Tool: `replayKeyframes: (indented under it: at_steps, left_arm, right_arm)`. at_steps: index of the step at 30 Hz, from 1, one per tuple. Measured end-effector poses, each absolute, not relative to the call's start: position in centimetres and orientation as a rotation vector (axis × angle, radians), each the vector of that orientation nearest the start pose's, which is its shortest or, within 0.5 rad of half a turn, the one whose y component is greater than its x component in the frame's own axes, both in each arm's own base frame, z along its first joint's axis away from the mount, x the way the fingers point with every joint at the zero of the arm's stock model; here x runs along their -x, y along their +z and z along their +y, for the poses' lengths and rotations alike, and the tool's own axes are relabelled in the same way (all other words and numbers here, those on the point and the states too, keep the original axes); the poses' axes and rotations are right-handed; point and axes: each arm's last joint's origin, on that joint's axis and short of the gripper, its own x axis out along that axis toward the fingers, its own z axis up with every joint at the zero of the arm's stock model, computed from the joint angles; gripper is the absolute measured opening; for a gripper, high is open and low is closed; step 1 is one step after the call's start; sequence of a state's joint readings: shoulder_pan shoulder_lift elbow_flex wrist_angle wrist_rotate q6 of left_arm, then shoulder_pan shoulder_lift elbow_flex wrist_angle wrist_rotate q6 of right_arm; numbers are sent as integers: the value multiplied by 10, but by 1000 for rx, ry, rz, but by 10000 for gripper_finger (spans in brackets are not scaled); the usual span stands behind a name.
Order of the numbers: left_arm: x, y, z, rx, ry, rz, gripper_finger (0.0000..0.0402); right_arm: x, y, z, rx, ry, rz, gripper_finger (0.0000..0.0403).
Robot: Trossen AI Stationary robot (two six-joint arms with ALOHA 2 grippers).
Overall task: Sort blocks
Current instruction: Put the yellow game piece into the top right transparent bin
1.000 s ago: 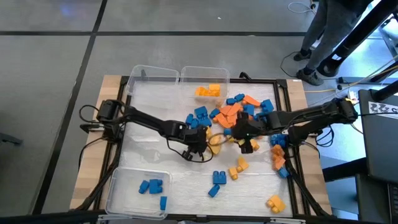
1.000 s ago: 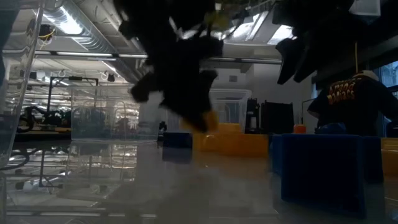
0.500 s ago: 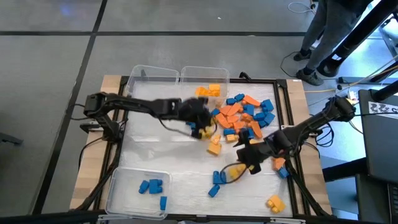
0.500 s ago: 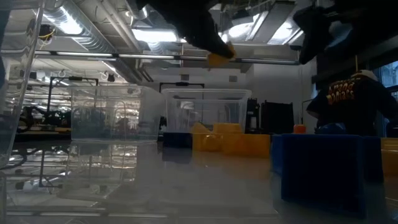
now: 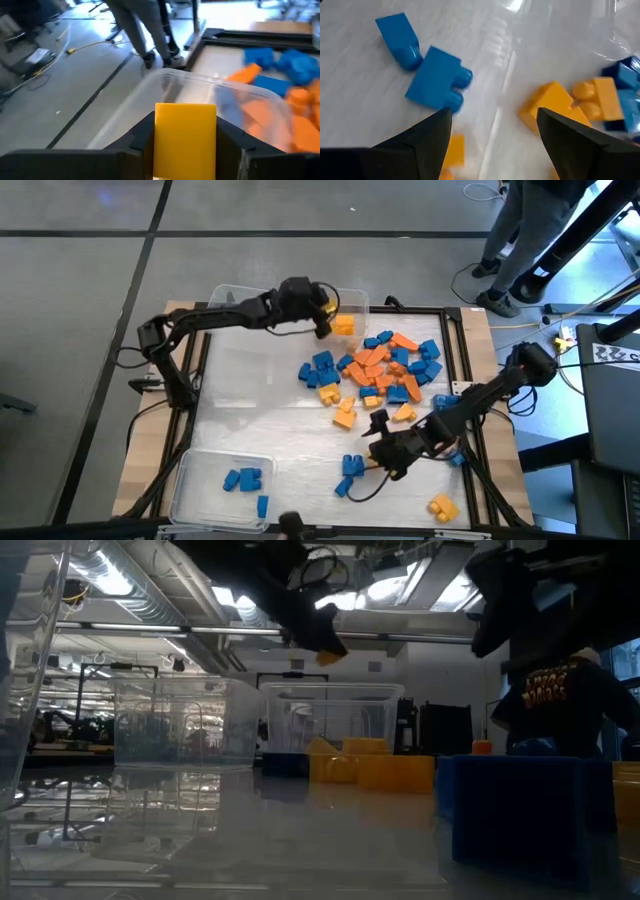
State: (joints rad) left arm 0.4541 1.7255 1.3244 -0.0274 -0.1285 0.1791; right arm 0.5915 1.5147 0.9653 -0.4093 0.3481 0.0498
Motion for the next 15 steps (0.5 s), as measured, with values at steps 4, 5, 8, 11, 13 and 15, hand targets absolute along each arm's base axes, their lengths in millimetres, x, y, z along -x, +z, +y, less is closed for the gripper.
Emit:
replayKeyframes:
  at_steps: [4, 5, 8, 11, 13, 15]
  left_arm:
    - [-352, 274, 194, -23, 584, 493, 126]
    - [-351, 272, 196, -14, 591, 497, 126]
    - [-350, 267, 202, 8, 607, 507, 127]
    - [-350, 262, 206, 40, 621, 515, 142]
    - [-350, 261, 208, 49, 632, 510, 163]
    - [-349, 260, 208, 47, 647, 518, 185]
  right_arm:
    - [-266, 201, 168, 352, 228, 825, 294]
    - [-269, 199, 170, 333, 239, 817, 294]
    - [-276, 194, 176, 248, 274, 789, 294]
    - [-277, 188, 185, 188, 296, 778, 294]
    - [-275, 185, 192, 164, 306, 781, 294]
    - [-272, 183, 199, 131, 310, 783, 294]
